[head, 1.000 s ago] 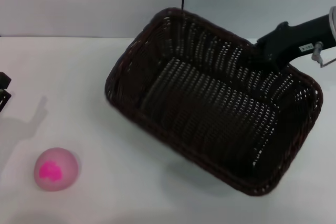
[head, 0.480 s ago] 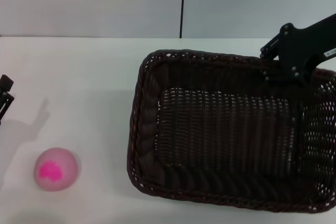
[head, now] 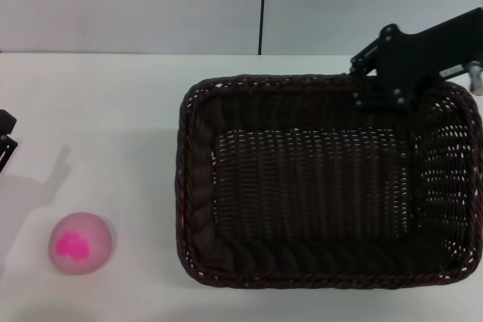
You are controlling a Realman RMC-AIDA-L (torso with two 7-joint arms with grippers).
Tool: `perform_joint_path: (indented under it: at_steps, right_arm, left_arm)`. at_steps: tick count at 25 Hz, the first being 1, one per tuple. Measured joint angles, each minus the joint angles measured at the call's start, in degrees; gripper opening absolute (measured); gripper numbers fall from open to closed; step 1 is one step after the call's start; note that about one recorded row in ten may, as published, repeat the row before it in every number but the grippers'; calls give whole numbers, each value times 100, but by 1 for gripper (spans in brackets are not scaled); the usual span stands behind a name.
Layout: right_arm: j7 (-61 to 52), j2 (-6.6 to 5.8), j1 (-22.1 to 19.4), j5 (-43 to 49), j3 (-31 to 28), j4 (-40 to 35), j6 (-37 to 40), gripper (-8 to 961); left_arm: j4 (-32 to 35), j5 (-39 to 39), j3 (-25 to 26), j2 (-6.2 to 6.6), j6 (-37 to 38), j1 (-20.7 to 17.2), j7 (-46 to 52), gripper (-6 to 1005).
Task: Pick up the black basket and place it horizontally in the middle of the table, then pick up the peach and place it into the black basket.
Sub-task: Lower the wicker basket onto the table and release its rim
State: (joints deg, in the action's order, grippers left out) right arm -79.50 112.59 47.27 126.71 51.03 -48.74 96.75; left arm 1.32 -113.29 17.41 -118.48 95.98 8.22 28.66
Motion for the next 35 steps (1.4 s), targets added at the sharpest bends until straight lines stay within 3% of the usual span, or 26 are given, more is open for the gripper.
perform_joint_path:
  at_steps: [9,20,26,32,35]
  right_arm:
    - [422,261,87,43,46,177,-652,183]
    - [856,409,98,42,107,428,-1065,207]
    - [668,578,25,45,750,221,-1523,227]
    - [581,617,-41,50,1140,155,-1939,248]
    - [560,617,-72,52,1106,97,-1988,359]
  left_arm:
    - [0,0,0,0,12,-43,-1,774]
    - [0,-1,0,0,-62,-86,-1,765]
    - [1,0,3,0,-70,-85,-1,760]
    - [0,0,79,0,-80,-88,-1,756]
    - [0,0,93,0,-111,-89,-1,753]
